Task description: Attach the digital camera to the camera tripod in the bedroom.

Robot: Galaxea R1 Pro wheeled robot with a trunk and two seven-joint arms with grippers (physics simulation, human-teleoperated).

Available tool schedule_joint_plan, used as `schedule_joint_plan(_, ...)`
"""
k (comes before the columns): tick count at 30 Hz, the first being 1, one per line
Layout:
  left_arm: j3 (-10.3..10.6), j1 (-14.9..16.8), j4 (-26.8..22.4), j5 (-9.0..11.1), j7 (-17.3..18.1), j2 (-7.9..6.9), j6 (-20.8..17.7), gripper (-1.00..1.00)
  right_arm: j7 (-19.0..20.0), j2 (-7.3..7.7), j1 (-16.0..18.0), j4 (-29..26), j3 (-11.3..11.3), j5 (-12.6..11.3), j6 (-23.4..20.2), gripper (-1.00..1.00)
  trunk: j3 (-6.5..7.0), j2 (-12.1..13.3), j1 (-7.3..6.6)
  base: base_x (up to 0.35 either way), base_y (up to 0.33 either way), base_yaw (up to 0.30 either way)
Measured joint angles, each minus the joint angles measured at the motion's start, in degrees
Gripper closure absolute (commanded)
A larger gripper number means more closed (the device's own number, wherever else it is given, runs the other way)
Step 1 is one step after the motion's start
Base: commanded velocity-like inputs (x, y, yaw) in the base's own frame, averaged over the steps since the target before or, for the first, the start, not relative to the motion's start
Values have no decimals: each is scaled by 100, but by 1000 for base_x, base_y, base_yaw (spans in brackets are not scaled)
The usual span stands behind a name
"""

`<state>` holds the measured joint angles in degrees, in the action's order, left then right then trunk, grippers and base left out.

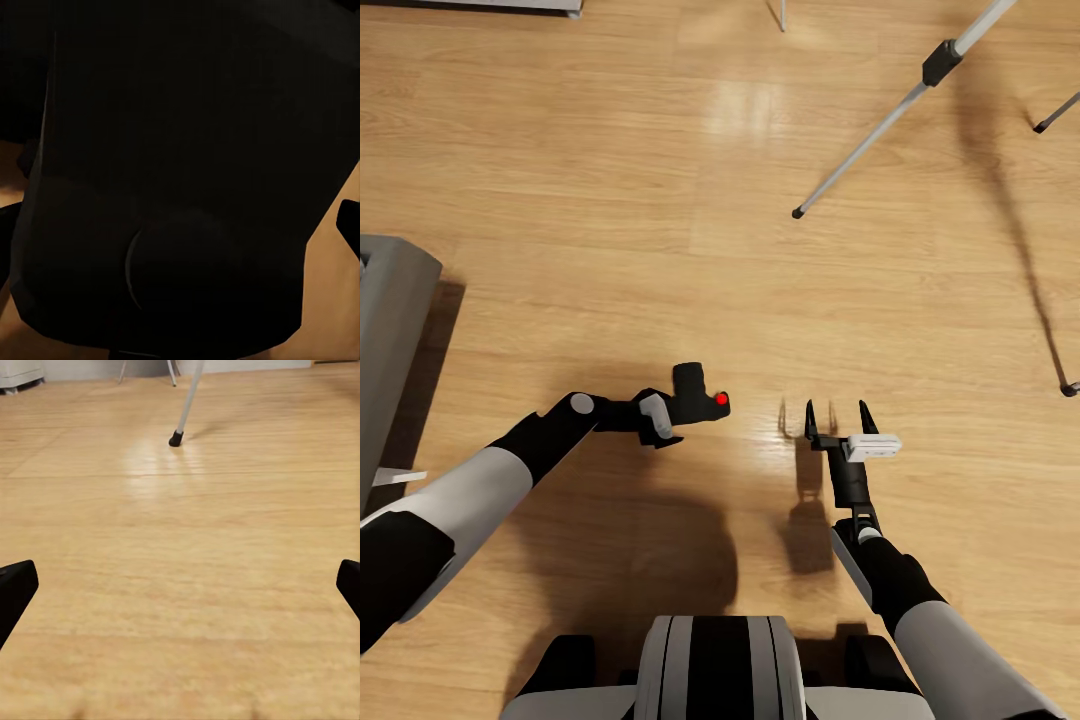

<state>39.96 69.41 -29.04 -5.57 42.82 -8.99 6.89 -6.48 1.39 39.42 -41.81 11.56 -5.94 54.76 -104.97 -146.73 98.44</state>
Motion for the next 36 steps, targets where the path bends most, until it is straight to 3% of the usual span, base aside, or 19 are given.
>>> schedule_joint_plan(5, 0, 0, 0, 0, 0, 4, 0, -100, 0, 0, 0, 0, 0, 0, -1, -100, 0, 0, 0, 0, 0, 0)
schedule_joint_plan(6, 0, 0, 0, 0, 0, 6, 0, 100, 0, 0, 0, 1, 0, 0, -1, -100, 0, 0, 0, 0, 0, 0)
schedule_joint_plan(36, -43, 9, -87, 6, 17, 41, -1, 100, 0, 0, 0, 2, 9, 1, 25, -100, 47, 0, 0, 0, 0, 0)
